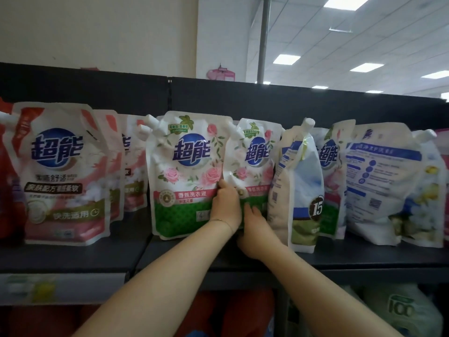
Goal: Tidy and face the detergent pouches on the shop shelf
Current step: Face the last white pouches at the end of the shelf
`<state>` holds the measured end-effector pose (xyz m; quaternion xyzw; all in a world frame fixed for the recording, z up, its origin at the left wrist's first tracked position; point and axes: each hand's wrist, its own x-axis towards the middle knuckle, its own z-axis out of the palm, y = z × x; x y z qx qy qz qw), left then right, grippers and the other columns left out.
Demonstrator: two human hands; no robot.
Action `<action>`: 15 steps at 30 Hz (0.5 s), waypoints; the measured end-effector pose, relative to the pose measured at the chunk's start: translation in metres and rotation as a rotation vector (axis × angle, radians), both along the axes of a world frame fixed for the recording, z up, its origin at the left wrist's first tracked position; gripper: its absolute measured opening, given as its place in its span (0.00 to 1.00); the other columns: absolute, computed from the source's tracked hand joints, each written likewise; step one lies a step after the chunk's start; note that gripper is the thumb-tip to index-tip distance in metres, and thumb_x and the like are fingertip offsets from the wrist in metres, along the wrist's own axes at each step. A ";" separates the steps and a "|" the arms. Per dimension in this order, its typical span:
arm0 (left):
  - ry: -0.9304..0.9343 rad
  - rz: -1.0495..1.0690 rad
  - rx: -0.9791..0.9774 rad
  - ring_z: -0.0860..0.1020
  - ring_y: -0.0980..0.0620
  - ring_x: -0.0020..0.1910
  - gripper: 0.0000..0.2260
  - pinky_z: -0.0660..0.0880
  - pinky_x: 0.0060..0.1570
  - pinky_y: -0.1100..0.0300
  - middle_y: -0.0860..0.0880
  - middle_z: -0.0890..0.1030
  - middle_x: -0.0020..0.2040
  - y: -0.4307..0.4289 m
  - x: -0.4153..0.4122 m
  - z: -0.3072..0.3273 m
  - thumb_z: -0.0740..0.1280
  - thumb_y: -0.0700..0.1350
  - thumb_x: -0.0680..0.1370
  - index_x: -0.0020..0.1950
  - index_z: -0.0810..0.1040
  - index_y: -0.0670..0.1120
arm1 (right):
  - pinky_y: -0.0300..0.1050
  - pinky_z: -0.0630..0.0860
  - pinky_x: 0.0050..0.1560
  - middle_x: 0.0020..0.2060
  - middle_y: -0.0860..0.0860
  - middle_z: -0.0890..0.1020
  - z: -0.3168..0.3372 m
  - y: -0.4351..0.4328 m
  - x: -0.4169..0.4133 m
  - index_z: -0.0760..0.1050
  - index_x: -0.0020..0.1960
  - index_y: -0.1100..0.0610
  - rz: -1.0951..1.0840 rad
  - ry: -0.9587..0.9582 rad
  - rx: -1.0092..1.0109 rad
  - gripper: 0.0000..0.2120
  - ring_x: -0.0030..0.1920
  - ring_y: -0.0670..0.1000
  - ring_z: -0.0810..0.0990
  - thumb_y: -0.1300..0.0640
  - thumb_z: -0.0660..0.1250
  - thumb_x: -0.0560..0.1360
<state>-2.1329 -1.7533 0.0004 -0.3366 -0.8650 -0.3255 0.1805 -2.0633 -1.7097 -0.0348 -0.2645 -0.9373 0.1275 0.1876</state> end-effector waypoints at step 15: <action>0.059 -0.200 0.000 0.78 0.48 0.42 0.03 0.78 0.45 0.52 0.46 0.79 0.42 -0.044 -0.044 0.007 0.65 0.41 0.76 0.44 0.77 0.44 | 0.49 0.73 0.62 0.73 0.59 0.59 0.018 -0.011 -0.024 0.56 0.75 0.51 0.038 -0.098 -0.127 0.32 0.65 0.59 0.71 0.61 0.64 0.76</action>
